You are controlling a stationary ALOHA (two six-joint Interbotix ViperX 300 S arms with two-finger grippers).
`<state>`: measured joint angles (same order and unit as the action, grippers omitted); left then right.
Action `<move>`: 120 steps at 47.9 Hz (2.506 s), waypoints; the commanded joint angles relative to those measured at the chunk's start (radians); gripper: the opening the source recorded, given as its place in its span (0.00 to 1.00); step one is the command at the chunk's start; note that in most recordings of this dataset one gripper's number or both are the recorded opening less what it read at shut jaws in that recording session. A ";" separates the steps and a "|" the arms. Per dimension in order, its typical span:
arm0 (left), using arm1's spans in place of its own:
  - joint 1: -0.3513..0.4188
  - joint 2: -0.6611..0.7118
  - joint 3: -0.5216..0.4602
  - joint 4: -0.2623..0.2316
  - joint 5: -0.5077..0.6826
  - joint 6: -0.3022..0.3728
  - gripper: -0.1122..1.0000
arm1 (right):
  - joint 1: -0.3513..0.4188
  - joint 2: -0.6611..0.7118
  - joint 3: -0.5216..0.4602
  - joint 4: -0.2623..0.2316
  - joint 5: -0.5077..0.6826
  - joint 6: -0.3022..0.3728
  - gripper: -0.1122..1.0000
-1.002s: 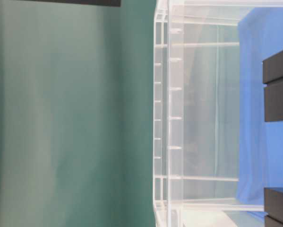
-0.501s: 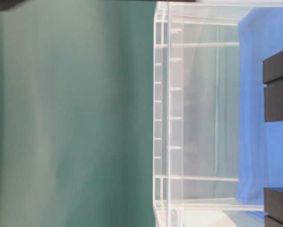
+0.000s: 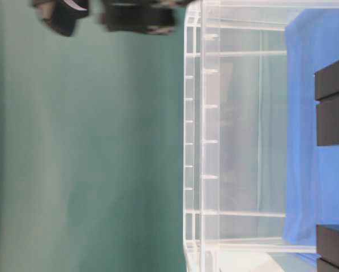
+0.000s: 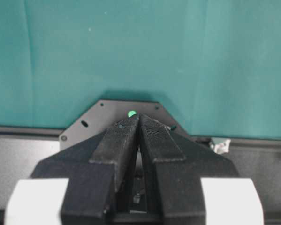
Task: Take the box out of the case with the right arm.
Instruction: 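Carry the black box forward to the right of the middle box, then lower the box onto the cloth, open and withdraw the right gripper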
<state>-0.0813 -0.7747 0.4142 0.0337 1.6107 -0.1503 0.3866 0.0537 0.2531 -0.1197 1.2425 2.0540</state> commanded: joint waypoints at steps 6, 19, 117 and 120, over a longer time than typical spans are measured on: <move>-0.002 0.005 -0.011 0.003 -0.005 0.000 0.10 | -0.011 0.015 0.026 0.000 -0.080 0.002 0.68; -0.002 0.005 -0.012 0.003 -0.005 0.000 0.10 | -0.014 0.025 0.026 0.000 -0.072 0.002 0.68; -0.002 -0.003 -0.011 0.003 -0.005 0.002 0.10 | -0.021 -0.060 -0.397 -0.035 0.449 -0.069 0.90; -0.002 -0.002 -0.011 0.003 -0.005 0.002 0.10 | -0.021 -0.060 -0.396 -0.040 0.454 -0.069 0.90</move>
<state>-0.0813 -0.7808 0.4142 0.0337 1.6107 -0.1503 0.3666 0.0245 -0.1258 -0.1519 1.6889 1.9865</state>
